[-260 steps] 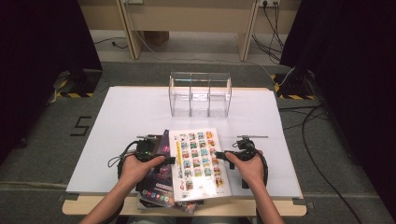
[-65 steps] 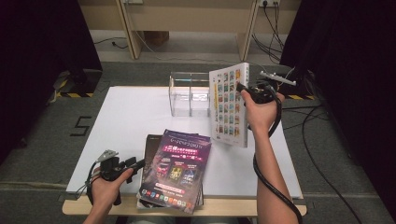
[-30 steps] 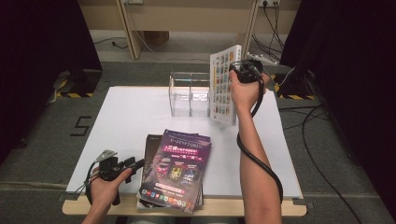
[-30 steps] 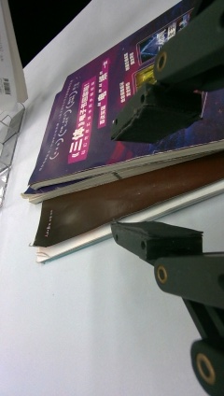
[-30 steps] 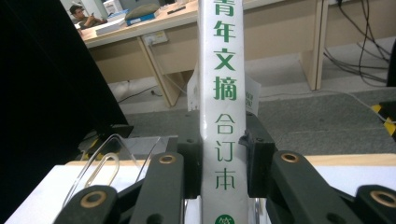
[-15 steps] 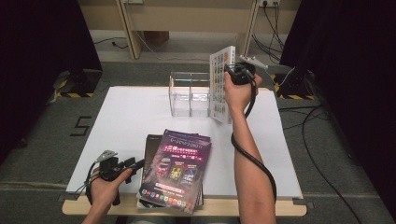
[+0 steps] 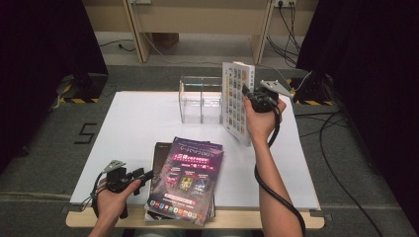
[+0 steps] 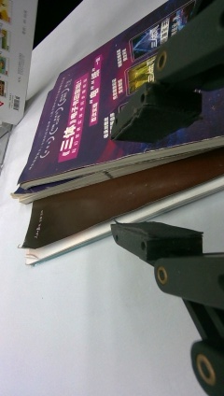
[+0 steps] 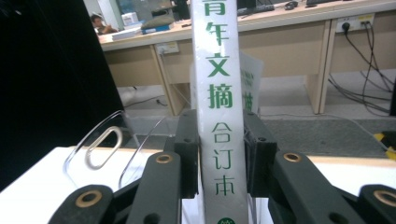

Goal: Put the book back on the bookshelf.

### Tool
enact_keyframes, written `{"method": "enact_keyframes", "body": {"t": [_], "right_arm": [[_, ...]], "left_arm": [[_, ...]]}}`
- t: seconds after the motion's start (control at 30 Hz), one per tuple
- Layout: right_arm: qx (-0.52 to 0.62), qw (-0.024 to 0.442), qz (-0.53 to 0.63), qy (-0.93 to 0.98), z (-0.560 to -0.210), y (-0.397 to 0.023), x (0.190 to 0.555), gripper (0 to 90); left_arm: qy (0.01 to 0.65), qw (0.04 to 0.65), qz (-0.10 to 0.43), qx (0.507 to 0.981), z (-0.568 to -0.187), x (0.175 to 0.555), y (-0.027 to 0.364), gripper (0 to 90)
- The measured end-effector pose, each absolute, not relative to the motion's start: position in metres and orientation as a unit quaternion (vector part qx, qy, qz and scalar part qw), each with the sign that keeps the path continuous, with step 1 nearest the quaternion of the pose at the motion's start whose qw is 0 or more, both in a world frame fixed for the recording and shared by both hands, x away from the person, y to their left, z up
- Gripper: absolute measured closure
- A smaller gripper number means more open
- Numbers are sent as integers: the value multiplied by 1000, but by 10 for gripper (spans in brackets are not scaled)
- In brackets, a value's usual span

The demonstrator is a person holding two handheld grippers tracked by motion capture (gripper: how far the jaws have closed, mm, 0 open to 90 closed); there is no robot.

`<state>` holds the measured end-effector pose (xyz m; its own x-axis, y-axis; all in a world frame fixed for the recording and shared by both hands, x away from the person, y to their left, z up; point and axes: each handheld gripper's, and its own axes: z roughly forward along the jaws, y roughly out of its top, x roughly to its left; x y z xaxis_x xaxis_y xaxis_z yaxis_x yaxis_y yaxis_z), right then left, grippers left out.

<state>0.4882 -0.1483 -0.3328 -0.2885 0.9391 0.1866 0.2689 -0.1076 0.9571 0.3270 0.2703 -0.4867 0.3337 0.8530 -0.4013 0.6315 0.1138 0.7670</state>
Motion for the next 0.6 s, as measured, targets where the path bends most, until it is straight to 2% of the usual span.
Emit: {"method": "enact_keyframes", "body": {"t": [0.33,0.6], "right_arm": [[509,294,532,609,-344,-161,442,698],[512,289,518,621,-353,-169,420,678]], "left_arm": [[567,487,112,654,-487,327,271,477],[571,488,112,651,-487,326,273,476]]}}
